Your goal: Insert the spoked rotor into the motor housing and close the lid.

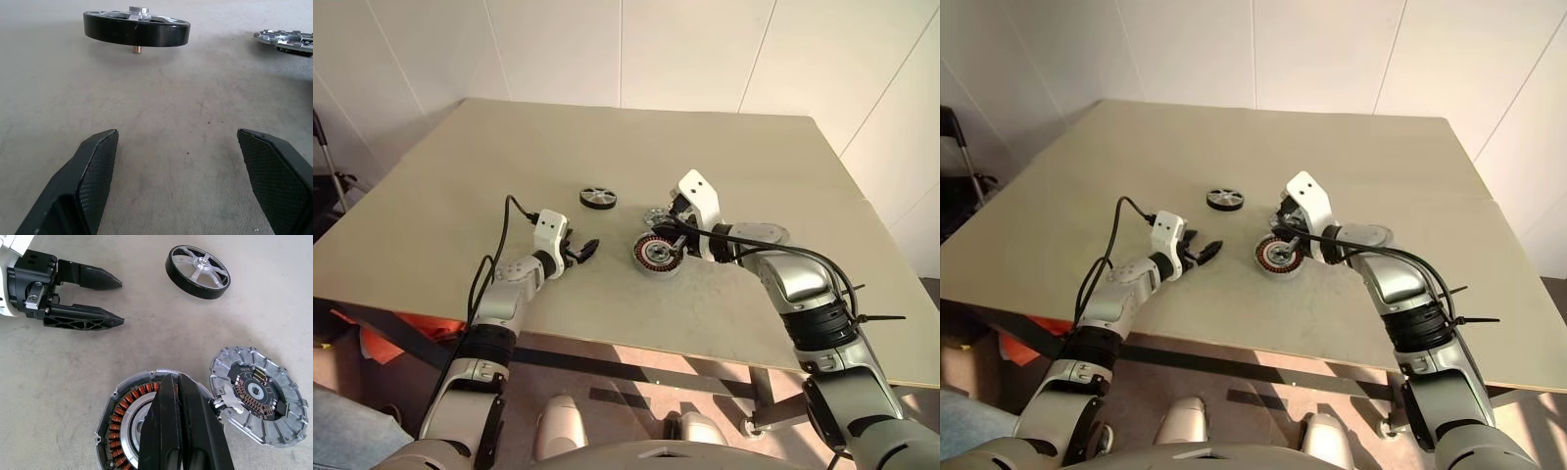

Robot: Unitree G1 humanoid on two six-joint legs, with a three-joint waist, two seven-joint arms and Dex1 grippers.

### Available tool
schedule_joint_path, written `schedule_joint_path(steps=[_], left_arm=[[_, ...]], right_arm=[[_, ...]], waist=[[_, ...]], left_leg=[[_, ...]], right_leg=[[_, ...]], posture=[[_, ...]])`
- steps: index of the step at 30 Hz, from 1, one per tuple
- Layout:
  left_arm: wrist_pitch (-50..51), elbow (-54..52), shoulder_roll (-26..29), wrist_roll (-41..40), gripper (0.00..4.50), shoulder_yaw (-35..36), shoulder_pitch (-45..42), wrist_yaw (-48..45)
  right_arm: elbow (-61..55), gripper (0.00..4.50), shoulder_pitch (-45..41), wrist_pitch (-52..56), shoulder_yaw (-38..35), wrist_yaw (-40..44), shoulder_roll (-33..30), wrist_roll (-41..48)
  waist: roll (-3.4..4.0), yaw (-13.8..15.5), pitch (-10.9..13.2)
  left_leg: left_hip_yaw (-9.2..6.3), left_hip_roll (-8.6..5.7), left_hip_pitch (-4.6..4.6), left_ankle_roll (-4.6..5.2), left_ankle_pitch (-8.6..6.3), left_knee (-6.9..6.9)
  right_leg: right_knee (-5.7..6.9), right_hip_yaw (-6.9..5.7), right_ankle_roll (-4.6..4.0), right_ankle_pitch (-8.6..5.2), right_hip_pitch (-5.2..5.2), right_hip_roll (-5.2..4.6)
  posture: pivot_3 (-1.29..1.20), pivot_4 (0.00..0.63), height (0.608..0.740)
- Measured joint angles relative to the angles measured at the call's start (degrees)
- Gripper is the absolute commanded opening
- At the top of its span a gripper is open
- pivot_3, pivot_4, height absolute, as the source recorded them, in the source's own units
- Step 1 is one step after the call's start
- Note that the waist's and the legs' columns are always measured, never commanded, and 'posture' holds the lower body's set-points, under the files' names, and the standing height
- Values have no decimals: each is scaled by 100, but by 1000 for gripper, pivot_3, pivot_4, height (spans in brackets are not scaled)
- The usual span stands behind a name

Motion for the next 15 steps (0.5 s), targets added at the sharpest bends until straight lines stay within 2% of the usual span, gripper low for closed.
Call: schedule_joint_path(steps=[5, 15], left_arm=[[-2, 4, 4, -1, 4112, 8, 3, 0], [-7, 77, 1, -1, 4112, 10, -35, 1]], right_arm=[[236, 41, 441, -169, 204, -27, 36, -124], [468, 41, 198, -239, 177, -91, 22, -179]], waist=[[1, 0, 0], [0, -3, -4]], left_leg=[[1, 0, -1, 0, 0, -1], [1, 0, 6, 0, 0, 3]], right_leg=[[-1, 0, 0, 0, -1, -1], [1, 5, 1, 0, 5, 1]], posture=[[0, 0, 740], [0, 0, 740]])
